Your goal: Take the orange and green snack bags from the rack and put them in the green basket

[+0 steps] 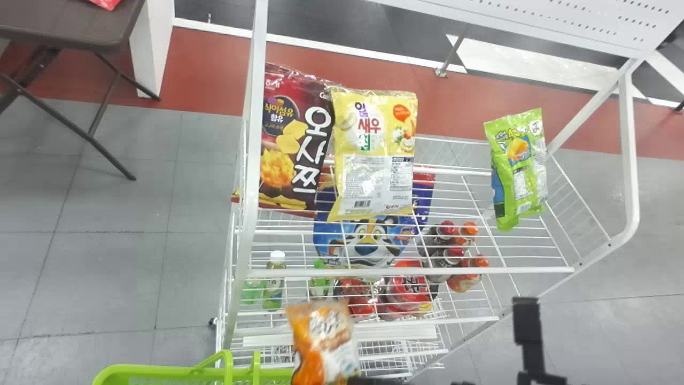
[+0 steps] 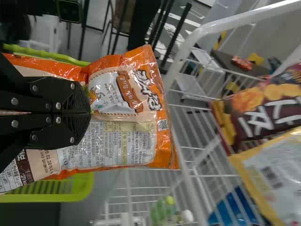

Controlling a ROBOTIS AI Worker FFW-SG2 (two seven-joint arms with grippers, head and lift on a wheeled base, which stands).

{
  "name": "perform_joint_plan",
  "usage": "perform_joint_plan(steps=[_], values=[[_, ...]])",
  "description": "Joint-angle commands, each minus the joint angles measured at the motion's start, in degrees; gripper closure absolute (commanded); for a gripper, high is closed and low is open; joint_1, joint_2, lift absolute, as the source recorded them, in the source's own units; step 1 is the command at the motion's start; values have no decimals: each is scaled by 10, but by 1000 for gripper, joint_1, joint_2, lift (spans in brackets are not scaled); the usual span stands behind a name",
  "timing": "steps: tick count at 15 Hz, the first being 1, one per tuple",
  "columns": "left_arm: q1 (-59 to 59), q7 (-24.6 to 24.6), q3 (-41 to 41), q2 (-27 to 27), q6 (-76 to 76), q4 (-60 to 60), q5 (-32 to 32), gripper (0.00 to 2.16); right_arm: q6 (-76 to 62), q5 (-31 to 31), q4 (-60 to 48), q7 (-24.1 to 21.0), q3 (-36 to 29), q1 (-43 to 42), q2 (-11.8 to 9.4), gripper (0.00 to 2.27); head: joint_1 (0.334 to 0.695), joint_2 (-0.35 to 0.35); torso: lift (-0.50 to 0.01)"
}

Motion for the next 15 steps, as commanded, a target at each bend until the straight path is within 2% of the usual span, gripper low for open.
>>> perform_joint_plan(steps=[1,6,10,15], values=[[-3,0,0,0,0,1,2,2132,15,36,17,4,41,12,-1,2233,695,-350,0],[-3,0,1,0,0,2,2,2132,-72,95,117,8,123,14,-4,2233,695,-350,0],[-3,0,-1,0,0,2,2,2132,-163,111,189,5,160,5,-12,2233,695,-350,0],[-3,0,-1,0,0,2,2,2132,-179,123,225,0,212,4,-18,2233,695,-350,0]])
